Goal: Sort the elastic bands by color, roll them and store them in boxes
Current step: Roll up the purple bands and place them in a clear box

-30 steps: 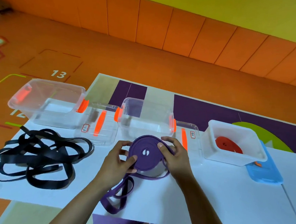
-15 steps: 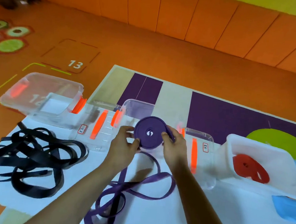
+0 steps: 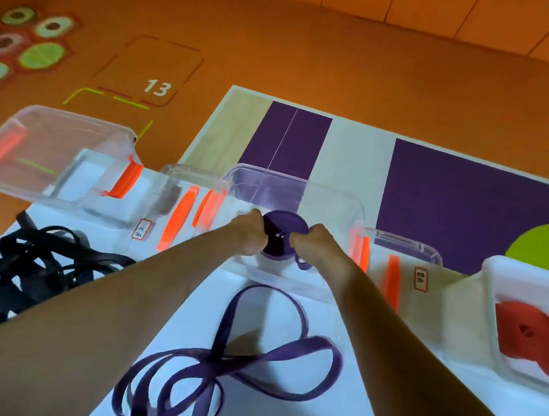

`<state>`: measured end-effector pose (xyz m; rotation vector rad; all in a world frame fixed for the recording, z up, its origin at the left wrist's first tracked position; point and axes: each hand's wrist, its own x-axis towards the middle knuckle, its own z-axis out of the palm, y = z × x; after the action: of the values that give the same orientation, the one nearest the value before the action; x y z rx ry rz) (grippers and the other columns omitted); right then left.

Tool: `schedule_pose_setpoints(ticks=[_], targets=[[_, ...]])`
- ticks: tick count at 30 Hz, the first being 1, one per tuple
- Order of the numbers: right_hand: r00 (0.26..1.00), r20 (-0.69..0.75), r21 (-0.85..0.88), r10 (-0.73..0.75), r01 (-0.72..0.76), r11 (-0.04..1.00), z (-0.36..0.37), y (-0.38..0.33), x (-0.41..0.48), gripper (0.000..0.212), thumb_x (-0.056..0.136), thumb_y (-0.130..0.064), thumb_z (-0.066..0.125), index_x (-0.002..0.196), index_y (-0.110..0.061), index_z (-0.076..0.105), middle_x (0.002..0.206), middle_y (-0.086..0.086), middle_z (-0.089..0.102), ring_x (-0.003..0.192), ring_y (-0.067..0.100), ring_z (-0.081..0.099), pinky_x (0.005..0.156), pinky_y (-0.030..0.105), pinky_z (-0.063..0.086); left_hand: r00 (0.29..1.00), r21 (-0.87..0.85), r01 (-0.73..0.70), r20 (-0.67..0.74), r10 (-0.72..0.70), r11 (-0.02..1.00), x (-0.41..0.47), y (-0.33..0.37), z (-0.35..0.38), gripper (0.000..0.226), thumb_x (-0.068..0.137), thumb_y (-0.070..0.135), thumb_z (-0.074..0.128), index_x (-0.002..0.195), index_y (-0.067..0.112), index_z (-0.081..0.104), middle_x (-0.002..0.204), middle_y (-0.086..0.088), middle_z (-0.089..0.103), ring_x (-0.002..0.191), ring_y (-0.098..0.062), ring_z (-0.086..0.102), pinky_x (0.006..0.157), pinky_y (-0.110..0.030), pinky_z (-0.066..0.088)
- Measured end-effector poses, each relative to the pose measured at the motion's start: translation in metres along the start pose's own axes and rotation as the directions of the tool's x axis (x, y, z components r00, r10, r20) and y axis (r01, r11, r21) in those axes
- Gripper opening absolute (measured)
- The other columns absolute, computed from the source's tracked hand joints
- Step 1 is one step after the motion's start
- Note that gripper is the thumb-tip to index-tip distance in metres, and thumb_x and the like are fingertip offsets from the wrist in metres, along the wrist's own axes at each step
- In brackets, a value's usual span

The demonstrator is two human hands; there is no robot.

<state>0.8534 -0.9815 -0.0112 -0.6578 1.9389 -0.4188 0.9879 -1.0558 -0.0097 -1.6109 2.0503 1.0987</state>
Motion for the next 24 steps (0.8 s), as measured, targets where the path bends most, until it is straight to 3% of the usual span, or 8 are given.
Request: schedule_pose_setpoints(ticks=[3, 6, 8, 10, 12, 14, 17, 24], targets=[[1.0, 0.027, -0.051, 0.008, -0.007, 0.999, 0.004, 0.006, 0.015, 0.042, 0.089, -0.02, 0.053, 0.126, 0.0, 0.056, 0.077, 0.008, 0.059, 0.053, 0.016, 0.05, 0.035, 0.015, 0.03, 0.999, -0.007, -0.026, 0.045, 0.027, 1.0, 0.02, -0.004, 0.006, 0.026, 0.093, 0.008, 0.05, 0.118, 0.002, 0.053, 0.106, -0.018, 0.062, 0.089, -0.032, 0.062, 0.064, -0.032, 0.043], [0.999, 0.04, -0.072, 0.03, -0.027, 0.997, 0.006, 0.01, 0.019, 0.01, 0.092, -0.017, 0.049, 0.091, -0.007, 0.05, 0.063, 0.004, 0.046, 0.049, 0.017, 0.038, 0.043, 0.022, 0.03, 0.995, 0.001, -0.037, 0.098, 0.037, 0.999, 0.029, -0.008, 0.011, 0.02, 0.091, 0.003, 0.046, 0.109, 0.002, 0.056, 0.093, -0.016, 0.059, 0.071, -0.025, 0.051, 0.053, -0.028, 0.036], [0.999, 0.036, -0.098, 0.039, -0.035, 0.995, 0.005, 0.011, 0.017, 0.02, 0.096, -0.019, 0.048, 0.078, -0.012, 0.044, 0.063, 0.002, 0.041, 0.051, 0.017, 0.035, 0.046, 0.026, 0.029, 0.992, 0.004, -0.041, 0.117, 0.04, 0.999, 0.03, -0.01, 0.013, 0.025, 0.092, 0.004, 0.047, 0.114, 0.0, 0.058, 0.095, -0.015, 0.058, 0.075, -0.026, 0.051, 0.053, -0.028, 0.036], [1.0, 0.019, -0.13, 0.012, -0.01, 0.991, 0.003, 0.012, 0.014, 0.019, 0.097, -0.022, 0.049, 0.083, -0.01, 0.048, 0.072, 0.006, 0.049, 0.055, 0.019, 0.041, 0.048, 0.026, 0.03, 0.993, -0.004, -0.068, 0.101, 0.068, 0.998, 0.024, -0.01, 0.012, 0.028, 0.095, 0.009, 0.048, 0.121, 0.003, 0.055, 0.105, -0.015, 0.061, 0.081, -0.027, 0.055, 0.059, -0.029, 0.041], [0.998, -0.019, -0.135, -0.06, 0.057, 0.989, 0.002, 0.012, 0.01, 0.022, 0.095, -0.026, 0.051, 0.102, -0.007, 0.058, 0.098, 0.013, 0.062, 0.073, 0.029, 0.058, 0.057, 0.028, 0.04, 0.991, 0.045, -0.129, 0.041, 0.127, 0.991, 0.012, -0.007, 0.008, 0.031, 0.097, 0.016, 0.049, 0.126, 0.007, 0.053, 0.118, -0.015, 0.061, 0.093, -0.03, 0.06, 0.072, -0.035, 0.048], [0.987, -0.064, -0.161, -0.151, 0.139, 0.977, -0.002, 0.01, -0.003, 0.034, 0.094, -0.028, 0.053, 0.117, -0.006, 0.062, 0.118, 0.017, 0.064, 0.098, 0.036, 0.065, 0.075, 0.033, 0.05, 0.974, 0.14, -0.215, -0.046, 0.223, 0.967, -0.008, -0.005, 0.003, 0.035, 0.099, 0.02, 0.049, 0.131, 0.01, 0.055, 0.13, -0.016, 0.058, 0.107, -0.035, 0.06, 0.088, -0.043, 0.053], [0.952, -0.125, -0.196, -0.28, 0.253, 0.947, -0.005, 0.007, -0.033, 0.042, 0.095, -0.028, 0.055, 0.133, -0.011, 0.059, 0.135, 0.015, 0.058, 0.119, 0.034, 0.058, 0.102, 0.039, 0.048, 0.915, 0.259, -0.325, -0.157, 0.372, 0.91, -0.048, -0.006, -0.002, 0.041, 0.099, 0.022, 0.052, 0.139, 0.016, 0.055, 0.14, -0.014, 0.055, 0.124, -0.039, 0.052, 0.105, -0.049, 0.044], [0.759, -0.402, -0.251, -0.512, 0.447, 0.859, 0.013, 0.05, -0.125, 0.033, 0.092, -0.021, 0.059, 0.124, -0.015, 0.066, 0.124, 0.012, 0.063, 0.116, 0.033, 0.058, 0.105, 0.048, 0.045, 0.692, 0.376, -0.483, -0.391, 0.608, 0.791, -0.153, -0.049, 0.035, 0.037, 0.085, 0.021, 0.055, 0.119, 0.011, 0.066, 0.117, -0.014, 0.063, 0.096, -0.042, 0.058, 0.082, -0.048, 0.048]])
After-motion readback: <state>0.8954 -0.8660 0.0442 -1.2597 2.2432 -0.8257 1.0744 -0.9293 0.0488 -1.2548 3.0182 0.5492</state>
